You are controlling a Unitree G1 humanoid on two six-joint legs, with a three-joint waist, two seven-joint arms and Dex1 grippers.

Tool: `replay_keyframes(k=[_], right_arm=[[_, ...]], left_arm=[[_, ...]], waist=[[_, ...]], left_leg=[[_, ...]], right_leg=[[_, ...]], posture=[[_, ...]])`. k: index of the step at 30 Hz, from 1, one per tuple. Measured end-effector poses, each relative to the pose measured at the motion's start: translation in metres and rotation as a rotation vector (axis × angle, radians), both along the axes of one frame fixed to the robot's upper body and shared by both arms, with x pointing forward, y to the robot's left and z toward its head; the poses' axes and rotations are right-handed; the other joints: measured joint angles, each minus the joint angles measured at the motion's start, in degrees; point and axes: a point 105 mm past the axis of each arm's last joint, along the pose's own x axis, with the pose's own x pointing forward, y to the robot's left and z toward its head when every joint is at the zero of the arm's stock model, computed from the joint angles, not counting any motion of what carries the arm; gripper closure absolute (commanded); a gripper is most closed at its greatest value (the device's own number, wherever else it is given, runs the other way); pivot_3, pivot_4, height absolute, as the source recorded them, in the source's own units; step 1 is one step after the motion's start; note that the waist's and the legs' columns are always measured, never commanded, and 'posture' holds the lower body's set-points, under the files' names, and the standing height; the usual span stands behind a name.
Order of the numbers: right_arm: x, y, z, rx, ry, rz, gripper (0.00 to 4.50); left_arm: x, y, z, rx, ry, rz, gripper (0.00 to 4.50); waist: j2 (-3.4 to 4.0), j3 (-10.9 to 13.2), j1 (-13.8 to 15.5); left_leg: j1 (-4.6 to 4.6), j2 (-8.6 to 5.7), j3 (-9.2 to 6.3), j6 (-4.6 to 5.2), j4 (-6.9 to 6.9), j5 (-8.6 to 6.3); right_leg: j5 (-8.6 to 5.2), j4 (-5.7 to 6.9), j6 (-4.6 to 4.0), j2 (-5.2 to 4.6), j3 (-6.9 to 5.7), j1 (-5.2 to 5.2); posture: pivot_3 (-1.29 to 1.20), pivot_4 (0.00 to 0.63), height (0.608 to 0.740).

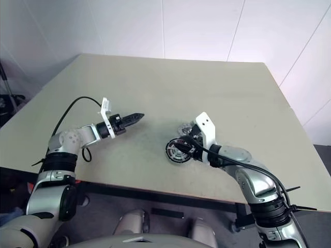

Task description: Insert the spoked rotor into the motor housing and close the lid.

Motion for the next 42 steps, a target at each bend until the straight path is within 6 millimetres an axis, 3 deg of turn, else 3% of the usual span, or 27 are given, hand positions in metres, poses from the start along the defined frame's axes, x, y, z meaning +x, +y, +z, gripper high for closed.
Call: replay_keyframes(k=[9, 13, 16, 21, 23, 27, 33, 39, 42], right_arm=[[0.012, -0.009, 0.026, 0.020, -0.105, -0.023, 2.56], [0.023, -0.048, 0.004, -0.233, -0.159, -0.081, 2.56], [0.019, -0.076, -0.011, -0.417, -0.156, -0.047, 2.56], [0.011, -0.100, 0.000, -0.734, -0.264, 0.143, 2.56], [0.012, -0.099, 0.013, -0.829, -0.352, 0.243, 2.56], [0.019, -0.073, 0.043, -0.938, -0.605, 0.468, 2.56], [0.017, -0.052, 0.017, -1.018, -0.693, 0.794, 2.56], [0.029, -0.065, 0.002, -1.111, -0.690, 0.884, 2.56], [0.028, -0.057, -0.001, -1.090, -0.713, 0.911, 2.56]], left_arm=[[0.002, -0.003, 0.000, 0.009, -0.010, 0.003, 2.76], [0.006, -0.009, -0.006, 0.139, -0.090, 0.005, 2.76], [0.004, -0.017, -0.008, 0.228, -0.156, -0.043, 2.76], [0.003, -0.023, -0.010, 0.263, -0.191, -0.078, 2.76], [0.003, -0.022, -0.010, 0.267, -0.198, -0.076, 2.76], [0.003, -0.029, -0.015, 0.258, -0.190, -0.084, 2.76], [0.005, -0.035, -0.017, 0.253, -0.199, -0.077, 2.76], [0.000, -0.031, -0.022, 0.261, -0.191, -0.049, 2.76], [-0.002, -0.029, -0.026, 0.265, -0.179, -0.039, 2.76]], waist=[[0.00, 0.0, 0.0], [-0.01, 0.0, 0.4], [-0.01, 0.0, 0.3], [0.01, 0.0, -0.1], [0.01, 0.0, -0.4], [0.00, 0.0, -1.1], [-0.01, 0.0, -1.3], [-0.01, 0.0, -1.5], [-0.01, 0.0, -1.6]], left_leg=[[0.00, 0.00, 0.00, 0.00, 0.00, 0.00], [-0.04, -0.05, 0.00, 0.01, 0.02, -0.01], [-0.03, -0.03, 0.00, 0.03, -0.01, -0.02], [-0.01, 0.04, 0.01, 0.03, -0.05, -0.02], [0.03, 0.06, 0.02, 0.10, -0.03, -0.05], [0.07, 0.06, 0.02, 0.20, 0.07, -0.10], [-0.10, 0.06, 0.03, 0.42, 0.26, -0.23], [-0.31, 0.18, 0.09, 0.74, 0.74, -0.45], [-0.35, 0.22, 0.12, 0.81, 0.96, -0.50]], right_leg=[[0.00, 0.00, -0.01, 0.00, 0.00, 0.00], [-0.05, -0.07, 0.08, -0.05, 0.00, 0.06], [-0.18, -0.06, 0.31, -0.03, 0.01, 0.04], [-0.18, -0.03, 0.30, 0.05, 0.01, -0.03], [-0.18, -0.01, 0.31, 0.06, 0.01, -0.02], [-0.08, 0.04, 0.13, 0.05, 0.01, 0.04], [0.08, 0.07, -0.14, 0.03, 0.01, 0.00], [0.08, 0.12, -0.16, 0.04, 0.01, -0.03], [0.08, 0.20, -0.17, 0.03, 0.01, -0.01]], posture=[[0.00, 0.000, 0.740], [0.00, 0.000, 0.740], [0.00, 0.000, 0.740], [0.00, 0.000, 0.740], [0.00, 0.000, 0.740], [0.00, 0.000, 0.740], [0.00, 0.000, 0.740], [0.00, 0.000, 0.740], [0.00, 0.000, 0.740]])
